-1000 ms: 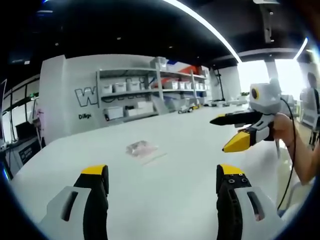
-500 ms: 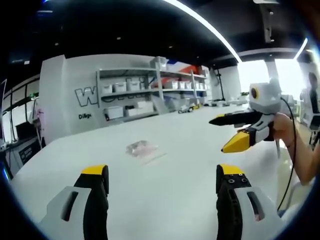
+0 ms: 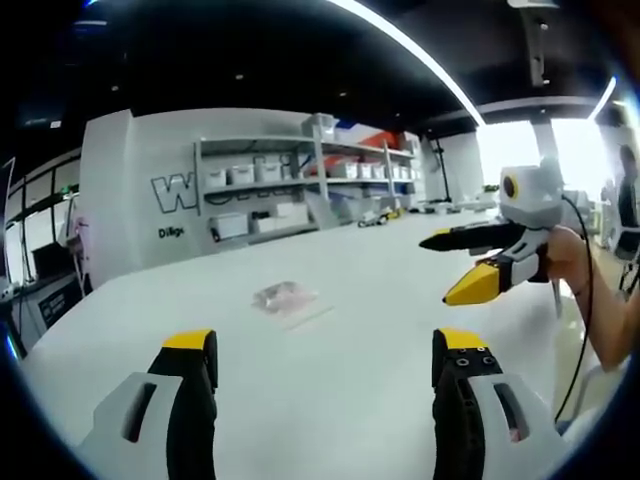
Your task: Open the resealable bag by pulling the two sides of the seal apart until the entire bag opening is separated and visibly accessible.
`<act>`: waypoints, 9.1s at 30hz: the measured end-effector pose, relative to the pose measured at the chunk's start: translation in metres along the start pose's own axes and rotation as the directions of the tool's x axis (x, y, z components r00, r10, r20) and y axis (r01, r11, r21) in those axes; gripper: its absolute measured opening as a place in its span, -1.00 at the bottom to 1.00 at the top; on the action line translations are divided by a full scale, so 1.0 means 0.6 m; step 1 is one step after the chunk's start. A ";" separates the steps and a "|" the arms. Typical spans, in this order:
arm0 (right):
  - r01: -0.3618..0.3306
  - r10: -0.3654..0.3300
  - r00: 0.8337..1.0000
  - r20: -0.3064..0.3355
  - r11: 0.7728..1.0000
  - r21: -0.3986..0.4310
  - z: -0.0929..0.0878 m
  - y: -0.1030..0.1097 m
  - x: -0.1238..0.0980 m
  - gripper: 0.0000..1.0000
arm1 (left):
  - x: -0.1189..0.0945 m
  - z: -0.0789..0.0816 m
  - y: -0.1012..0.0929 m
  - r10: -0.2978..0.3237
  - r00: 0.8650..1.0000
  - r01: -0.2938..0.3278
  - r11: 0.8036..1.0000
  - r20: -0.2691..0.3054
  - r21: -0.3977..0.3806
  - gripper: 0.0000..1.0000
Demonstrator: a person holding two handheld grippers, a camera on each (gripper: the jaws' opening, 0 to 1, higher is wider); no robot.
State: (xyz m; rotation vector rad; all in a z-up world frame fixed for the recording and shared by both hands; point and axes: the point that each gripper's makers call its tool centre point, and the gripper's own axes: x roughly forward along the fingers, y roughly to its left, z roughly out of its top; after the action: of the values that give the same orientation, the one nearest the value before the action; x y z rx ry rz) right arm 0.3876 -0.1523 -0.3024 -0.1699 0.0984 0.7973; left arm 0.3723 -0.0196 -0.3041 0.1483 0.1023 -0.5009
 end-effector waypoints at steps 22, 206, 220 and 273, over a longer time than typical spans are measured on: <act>-0.012 0.011 1.000 -0.023 0.999 -0.049 0.003 -0.008 0.010 0.76 | 0.009 -0.003 -0.006 -0.015 1.000 0.015 1.000 0.002 -0.015 0.76; -0.149 0.117 0.982 -0.147 0.962 -0.227 0.001 0.025 0.096 0.24 | 0.031 -0.011 -0.014 -0.040 0.999 0.041 0.998 0.031 -0.054 0.61; -0.129 0.101 0.988 -0.115 0.953 -0.273 0.014 0.020 0.100 0.08 | 0.029 -0.005 -0.015 -0.041 0.998 0.044 0.997 0.047 -0.066 0.59; -0.134 0.070 0.983 -0.168 0.903 -0.408 0.010 0.006 0.129 -0.15 | 0.034 -0.007 -0.010 -0.043 0.998 0.046 0.997 0.043 -0.070 0.58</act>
State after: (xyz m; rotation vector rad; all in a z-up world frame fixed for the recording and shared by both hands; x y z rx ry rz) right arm 0.4387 -0.0944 -0.3086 -0.6377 0.0767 0.9039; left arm 0.3868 -0.0337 -0.3117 0.0666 0.0826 -0.5443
